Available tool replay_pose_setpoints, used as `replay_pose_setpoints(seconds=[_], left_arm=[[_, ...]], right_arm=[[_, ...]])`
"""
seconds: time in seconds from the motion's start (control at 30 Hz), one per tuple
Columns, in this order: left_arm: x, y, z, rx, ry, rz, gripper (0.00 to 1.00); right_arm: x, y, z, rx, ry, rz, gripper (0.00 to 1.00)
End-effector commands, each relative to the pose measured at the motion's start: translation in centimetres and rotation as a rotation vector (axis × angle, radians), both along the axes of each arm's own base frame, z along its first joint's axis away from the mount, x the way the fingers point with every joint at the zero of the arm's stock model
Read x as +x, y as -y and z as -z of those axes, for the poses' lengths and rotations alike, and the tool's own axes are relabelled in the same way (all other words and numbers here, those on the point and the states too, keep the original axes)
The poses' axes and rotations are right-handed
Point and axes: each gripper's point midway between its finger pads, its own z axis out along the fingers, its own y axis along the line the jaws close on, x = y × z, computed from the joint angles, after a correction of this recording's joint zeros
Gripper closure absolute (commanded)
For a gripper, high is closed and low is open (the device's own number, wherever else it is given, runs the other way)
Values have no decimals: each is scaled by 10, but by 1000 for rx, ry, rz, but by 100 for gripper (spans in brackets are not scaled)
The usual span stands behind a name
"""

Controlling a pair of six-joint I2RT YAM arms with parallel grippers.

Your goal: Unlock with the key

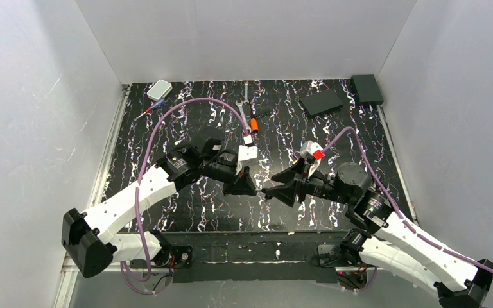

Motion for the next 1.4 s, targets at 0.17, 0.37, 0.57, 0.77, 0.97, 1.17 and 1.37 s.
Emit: replay_pose_setpoints(seconds=[0.17,0.37,0.57,0.77,0.97,1.17,1.37], left_arm=[[-19,0,-26,-76,-74,90,100],[-20,0,-30,-91,-83,100,100],[-20,0,-31,-95,-86,102,100],[-20,-1,-31,-97,-86,100,100],[-19,-1,-32,-100,-80,97,100],[-19,-1,-33,-104,-81,98,100],[-18,-1,-33,-107,-83,96,100]], right_arm=[[-18,-5,-24,34,128,-127,45],[-19,-6,-19,21,124,-140,50],[-22,-13,-12,-1,98,-188,57],[-23,-14,-11,1,96,-197,61],[-23,-17,-10,6,86,-205,70],[-24,-17,-9,4,80,-211,75],[-25,-18,-8,0,75,-220,97]])
